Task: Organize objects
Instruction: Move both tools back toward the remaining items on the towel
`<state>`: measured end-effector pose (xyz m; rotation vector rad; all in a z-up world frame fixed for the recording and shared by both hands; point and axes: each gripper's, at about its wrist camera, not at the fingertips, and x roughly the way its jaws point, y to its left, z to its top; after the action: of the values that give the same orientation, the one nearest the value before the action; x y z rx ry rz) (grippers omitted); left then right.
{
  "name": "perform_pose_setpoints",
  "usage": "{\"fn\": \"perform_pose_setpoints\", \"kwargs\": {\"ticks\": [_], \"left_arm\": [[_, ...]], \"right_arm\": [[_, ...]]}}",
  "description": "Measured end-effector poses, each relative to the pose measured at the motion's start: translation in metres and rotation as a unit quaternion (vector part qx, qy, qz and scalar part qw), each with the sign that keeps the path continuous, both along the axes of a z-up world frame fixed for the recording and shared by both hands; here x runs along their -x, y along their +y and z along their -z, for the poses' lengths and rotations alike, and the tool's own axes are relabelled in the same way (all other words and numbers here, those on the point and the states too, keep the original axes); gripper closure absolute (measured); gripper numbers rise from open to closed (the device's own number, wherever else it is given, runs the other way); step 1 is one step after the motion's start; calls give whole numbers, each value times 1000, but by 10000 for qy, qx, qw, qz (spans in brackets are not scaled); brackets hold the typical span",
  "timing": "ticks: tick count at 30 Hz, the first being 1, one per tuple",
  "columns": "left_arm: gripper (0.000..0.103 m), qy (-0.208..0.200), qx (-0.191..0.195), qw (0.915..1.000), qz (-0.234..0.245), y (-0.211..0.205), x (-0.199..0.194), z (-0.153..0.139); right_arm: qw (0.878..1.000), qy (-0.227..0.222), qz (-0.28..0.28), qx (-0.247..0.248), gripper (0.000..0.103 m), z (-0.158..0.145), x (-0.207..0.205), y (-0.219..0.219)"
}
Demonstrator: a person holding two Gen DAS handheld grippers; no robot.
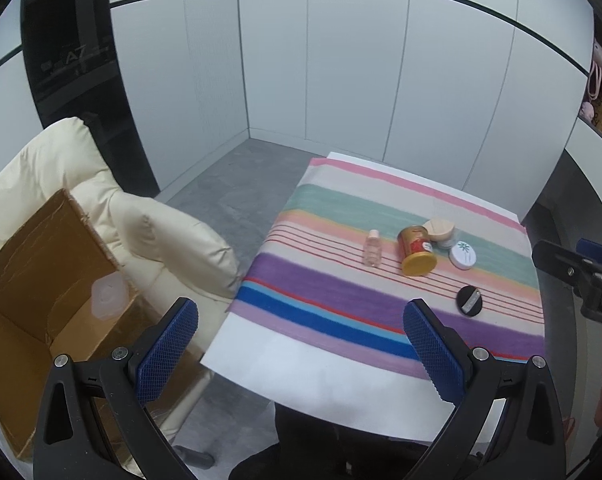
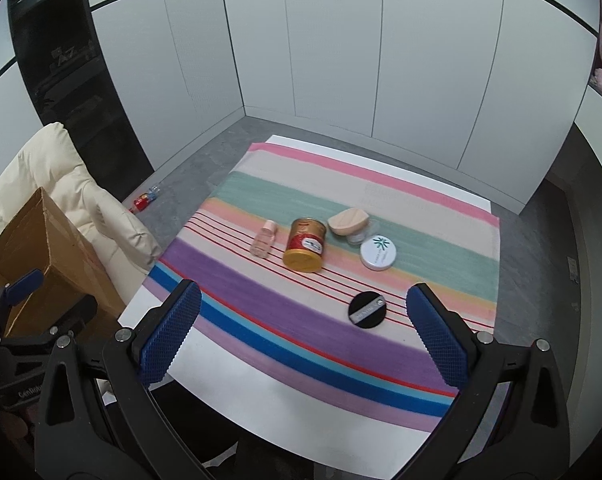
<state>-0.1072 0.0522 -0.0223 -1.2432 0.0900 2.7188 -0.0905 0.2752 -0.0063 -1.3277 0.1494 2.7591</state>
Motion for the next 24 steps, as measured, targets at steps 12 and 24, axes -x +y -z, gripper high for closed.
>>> {"fn": "perform_pose_setpoints", "kwargs": {"ticks": [12,24], "left_arm": [[1,-168,131,9987,461,39,5,12],[1,-236,-54,9977,633,74,21,10]], "right_arm": [[9996,-76,219,-177,0,5,-15,32],[9983,-148,503,-264,0,21,-22,59]]}}
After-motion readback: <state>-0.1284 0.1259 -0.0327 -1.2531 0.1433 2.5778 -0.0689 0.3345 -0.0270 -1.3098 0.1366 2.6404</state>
